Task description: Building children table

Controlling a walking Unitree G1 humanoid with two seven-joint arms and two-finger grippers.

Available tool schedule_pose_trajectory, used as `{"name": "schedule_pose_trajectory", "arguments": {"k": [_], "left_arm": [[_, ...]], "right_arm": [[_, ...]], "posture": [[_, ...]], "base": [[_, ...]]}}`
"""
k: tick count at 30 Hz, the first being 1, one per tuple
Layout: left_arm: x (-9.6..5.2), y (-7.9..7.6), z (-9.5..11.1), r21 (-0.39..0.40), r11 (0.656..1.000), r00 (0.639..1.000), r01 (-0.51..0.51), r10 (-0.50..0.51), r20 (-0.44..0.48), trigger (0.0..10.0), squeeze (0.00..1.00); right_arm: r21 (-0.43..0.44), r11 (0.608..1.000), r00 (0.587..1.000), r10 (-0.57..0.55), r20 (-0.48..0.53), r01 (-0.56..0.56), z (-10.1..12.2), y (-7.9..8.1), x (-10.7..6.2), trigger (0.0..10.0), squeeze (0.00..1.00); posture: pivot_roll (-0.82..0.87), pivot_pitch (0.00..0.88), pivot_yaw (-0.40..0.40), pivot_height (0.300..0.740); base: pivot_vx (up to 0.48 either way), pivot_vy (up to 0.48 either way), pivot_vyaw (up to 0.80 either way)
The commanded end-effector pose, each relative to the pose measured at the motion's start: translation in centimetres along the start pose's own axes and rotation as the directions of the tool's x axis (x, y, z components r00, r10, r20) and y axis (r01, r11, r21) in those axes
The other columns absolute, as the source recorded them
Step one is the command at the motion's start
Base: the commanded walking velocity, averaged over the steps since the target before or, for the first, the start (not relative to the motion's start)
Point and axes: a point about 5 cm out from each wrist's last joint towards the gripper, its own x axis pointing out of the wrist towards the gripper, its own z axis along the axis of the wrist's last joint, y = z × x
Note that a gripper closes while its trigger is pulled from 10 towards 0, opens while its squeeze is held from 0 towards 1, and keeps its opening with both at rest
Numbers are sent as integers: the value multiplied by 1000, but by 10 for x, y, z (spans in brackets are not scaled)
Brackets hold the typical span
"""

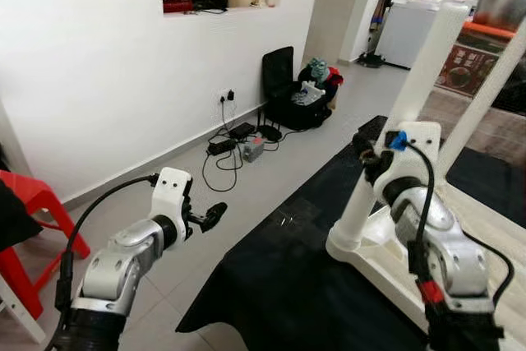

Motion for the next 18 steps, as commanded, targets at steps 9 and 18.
{"name": "schedule_pose_trajectory", "arguments": {"k": [9,18], "left_arm": [[4,-4,5,11,999,999,31,-31,9,10000,0],[5,-7,7,15,999,999,50,-50,20,10000,0]], "right_arm": [[115,899,907,420,45,-422,13,28,-6,10000,0],[-2,681,677,728,108,-732,34,35,-16,10000,0]], "posture": [[92,0,-80,740],[116,0,-94,740]], "base": [[0,0,0],[0,0,0]]}}
